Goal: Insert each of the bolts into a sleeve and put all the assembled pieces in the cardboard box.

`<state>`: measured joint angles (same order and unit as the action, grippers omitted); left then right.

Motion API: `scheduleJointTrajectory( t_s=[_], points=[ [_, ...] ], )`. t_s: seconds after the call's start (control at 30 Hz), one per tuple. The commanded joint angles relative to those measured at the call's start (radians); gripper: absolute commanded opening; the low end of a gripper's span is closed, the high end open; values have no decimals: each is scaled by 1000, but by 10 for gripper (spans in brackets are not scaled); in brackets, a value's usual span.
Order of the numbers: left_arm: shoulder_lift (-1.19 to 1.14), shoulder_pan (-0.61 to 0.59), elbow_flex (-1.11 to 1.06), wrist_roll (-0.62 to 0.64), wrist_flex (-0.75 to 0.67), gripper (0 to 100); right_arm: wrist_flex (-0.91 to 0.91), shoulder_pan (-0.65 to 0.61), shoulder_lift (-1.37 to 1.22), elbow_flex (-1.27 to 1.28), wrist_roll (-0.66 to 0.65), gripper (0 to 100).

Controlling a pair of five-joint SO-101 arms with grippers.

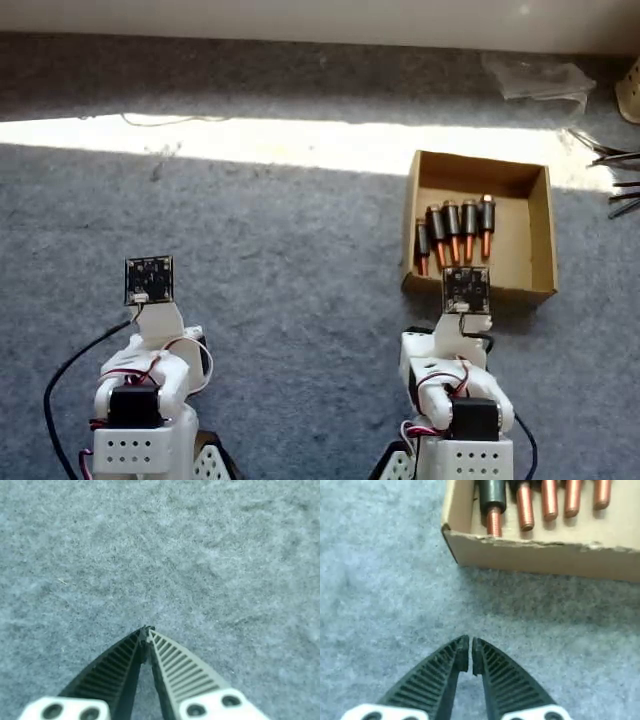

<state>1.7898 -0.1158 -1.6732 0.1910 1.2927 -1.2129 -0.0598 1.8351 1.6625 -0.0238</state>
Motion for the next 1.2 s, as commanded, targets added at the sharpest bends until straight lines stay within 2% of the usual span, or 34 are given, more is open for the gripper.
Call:
scheduleJointTrajectory(
  t_s=[0.0,0.33,0.5,1.17],
  points=[
    [-16,13,-25,-2,5,7,19,44,4,33,2,6],
    [-16,13,-25,-2,5,7,18,44,2,120,-3,5],
    [-16,13,-25,-2,5,7,-33,45,1,122,-3,5],
    [-16,13,-25,-2,5,7,-31,45,1,122,0,5]
  ],
)
